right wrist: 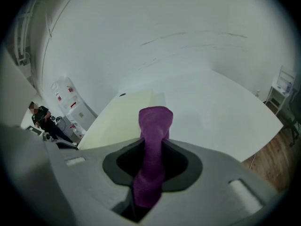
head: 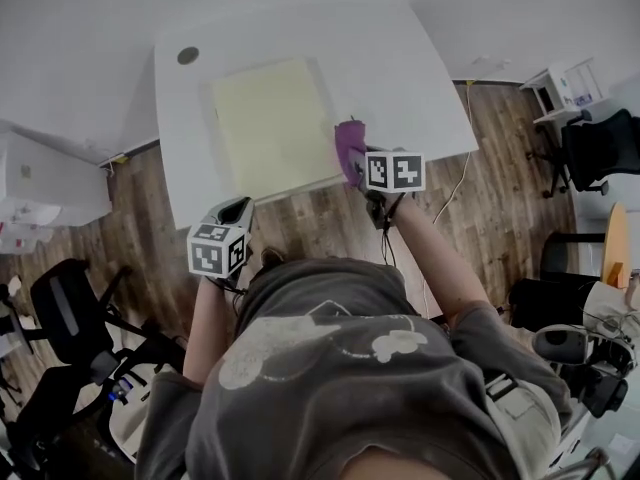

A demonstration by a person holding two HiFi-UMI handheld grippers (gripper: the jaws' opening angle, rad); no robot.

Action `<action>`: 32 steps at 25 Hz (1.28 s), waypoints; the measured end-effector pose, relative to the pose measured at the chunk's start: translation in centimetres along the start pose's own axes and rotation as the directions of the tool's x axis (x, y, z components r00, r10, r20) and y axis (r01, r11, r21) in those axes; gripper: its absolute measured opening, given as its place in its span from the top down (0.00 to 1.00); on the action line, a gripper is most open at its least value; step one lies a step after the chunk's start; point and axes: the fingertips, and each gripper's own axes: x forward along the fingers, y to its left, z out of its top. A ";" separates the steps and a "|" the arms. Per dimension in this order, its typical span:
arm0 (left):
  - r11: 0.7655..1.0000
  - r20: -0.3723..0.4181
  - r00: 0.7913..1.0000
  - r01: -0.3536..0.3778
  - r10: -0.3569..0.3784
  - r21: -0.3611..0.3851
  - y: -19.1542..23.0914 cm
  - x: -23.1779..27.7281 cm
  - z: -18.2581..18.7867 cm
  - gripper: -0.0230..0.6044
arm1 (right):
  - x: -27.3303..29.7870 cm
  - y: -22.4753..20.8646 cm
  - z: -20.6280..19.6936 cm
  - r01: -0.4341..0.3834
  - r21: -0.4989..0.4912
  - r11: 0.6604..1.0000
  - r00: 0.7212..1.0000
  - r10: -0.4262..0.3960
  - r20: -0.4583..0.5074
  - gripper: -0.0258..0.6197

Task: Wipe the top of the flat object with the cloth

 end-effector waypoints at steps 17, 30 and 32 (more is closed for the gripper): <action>0.998 0.110 0.993 -0.043 0.048 -0.054 4.2 -3.8 2.1 0.97 | 3.1 6.7 4.1 -0.083 -0.141 0.986 0.996 0.085 0.009 0.82; 0.932 0.199 0.925 -0.275 0.324 -0.237 0.0 -2.7 5.2 0.97 | 4.2 5.0 8.6 -0.352 -0.293 0.889 0.934 0.354 -0.049 0.82; 0.912 0.197 0.909 -0.310 0.367 -0.267 -1.0 -2.2 5.4 0.97 | 4.3 4.3 8.5 -0.391 -0.307 0.868 0.919 0.387 -0.075 0.82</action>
